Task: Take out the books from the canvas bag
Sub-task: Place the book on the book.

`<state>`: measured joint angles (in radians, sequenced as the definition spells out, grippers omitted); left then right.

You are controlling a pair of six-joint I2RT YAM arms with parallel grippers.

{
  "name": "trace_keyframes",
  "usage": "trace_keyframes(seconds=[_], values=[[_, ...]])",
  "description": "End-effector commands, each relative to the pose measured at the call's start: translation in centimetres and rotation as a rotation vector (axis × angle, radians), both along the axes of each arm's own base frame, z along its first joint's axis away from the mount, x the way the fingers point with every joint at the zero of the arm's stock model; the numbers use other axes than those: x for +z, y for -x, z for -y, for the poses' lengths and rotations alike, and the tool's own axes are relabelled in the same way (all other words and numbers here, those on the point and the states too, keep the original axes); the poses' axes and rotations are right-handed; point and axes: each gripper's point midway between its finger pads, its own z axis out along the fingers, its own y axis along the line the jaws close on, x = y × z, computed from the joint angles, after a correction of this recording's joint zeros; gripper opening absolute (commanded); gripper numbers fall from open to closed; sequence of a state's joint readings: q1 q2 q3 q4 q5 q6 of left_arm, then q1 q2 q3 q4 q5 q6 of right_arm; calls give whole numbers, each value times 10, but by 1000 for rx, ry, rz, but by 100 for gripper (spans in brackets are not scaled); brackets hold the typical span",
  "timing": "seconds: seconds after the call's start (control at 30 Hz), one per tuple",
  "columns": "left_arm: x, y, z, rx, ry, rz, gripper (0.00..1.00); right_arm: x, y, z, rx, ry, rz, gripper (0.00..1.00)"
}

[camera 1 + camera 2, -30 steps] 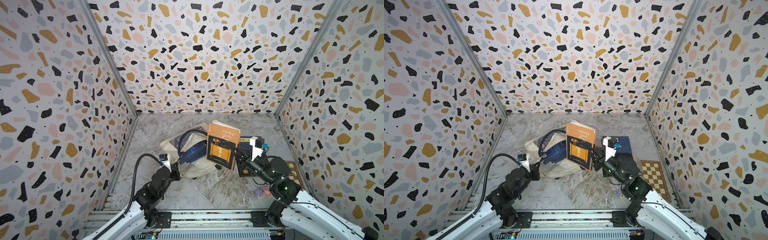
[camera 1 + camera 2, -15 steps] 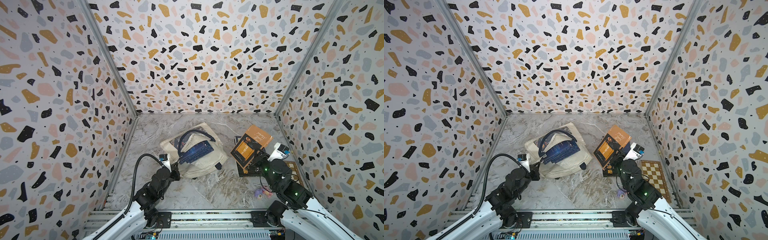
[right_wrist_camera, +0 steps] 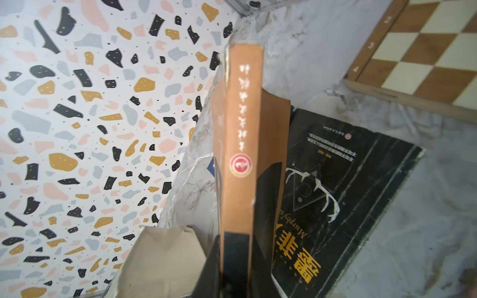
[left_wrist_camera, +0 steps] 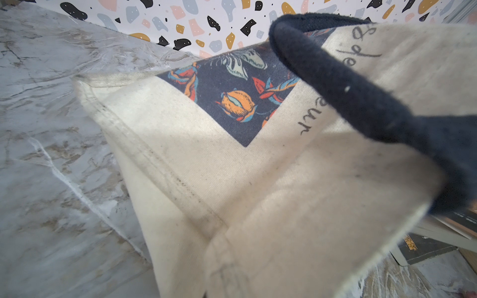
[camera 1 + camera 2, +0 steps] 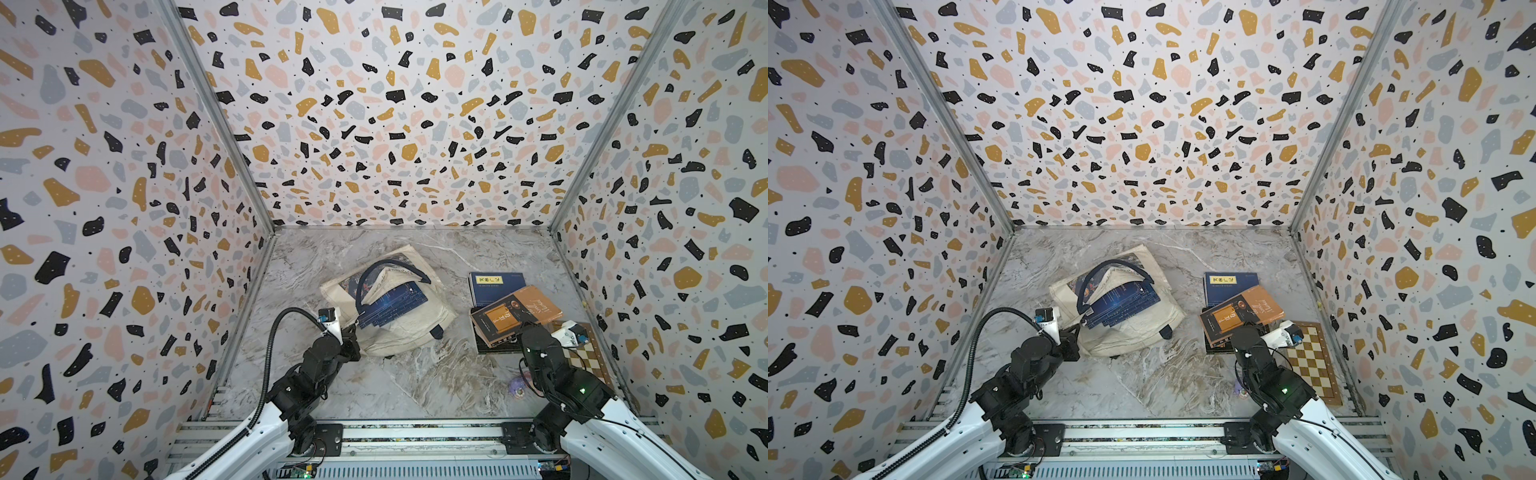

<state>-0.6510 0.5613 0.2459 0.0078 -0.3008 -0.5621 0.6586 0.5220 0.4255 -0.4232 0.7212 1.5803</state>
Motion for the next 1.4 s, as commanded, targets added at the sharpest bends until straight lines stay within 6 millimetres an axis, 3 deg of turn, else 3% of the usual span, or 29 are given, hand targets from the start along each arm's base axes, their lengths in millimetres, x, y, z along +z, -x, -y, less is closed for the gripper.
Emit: trace_keyframes(seconds=[0.0, 0.5, 0.77, 1.17, 1.27, 1.37], values=[[15, -3, 1, 10, 24, 34, 0, -8, 1, 4, -97, -144, 6, 0], [15, -4, 1, 10, 25, 35, 0, -74, 19, 20, -252, -200, -182, 0], [14, -3, 1, 8, 21, 32, 0, -94, 5, 15, -213, -231, -234, 0], [14, -4, 1, 7, 19, 31, 0, -106, -11, 12, -182, -266, -294, 0], [14, -4, 1, 6, 19, 31, 0, -106, -10, 14, -188, -268, -301, 7], [13, -4, 2, 6, 17, 28, 0, -104, -11, 13, -179, -266, -310, 20]])
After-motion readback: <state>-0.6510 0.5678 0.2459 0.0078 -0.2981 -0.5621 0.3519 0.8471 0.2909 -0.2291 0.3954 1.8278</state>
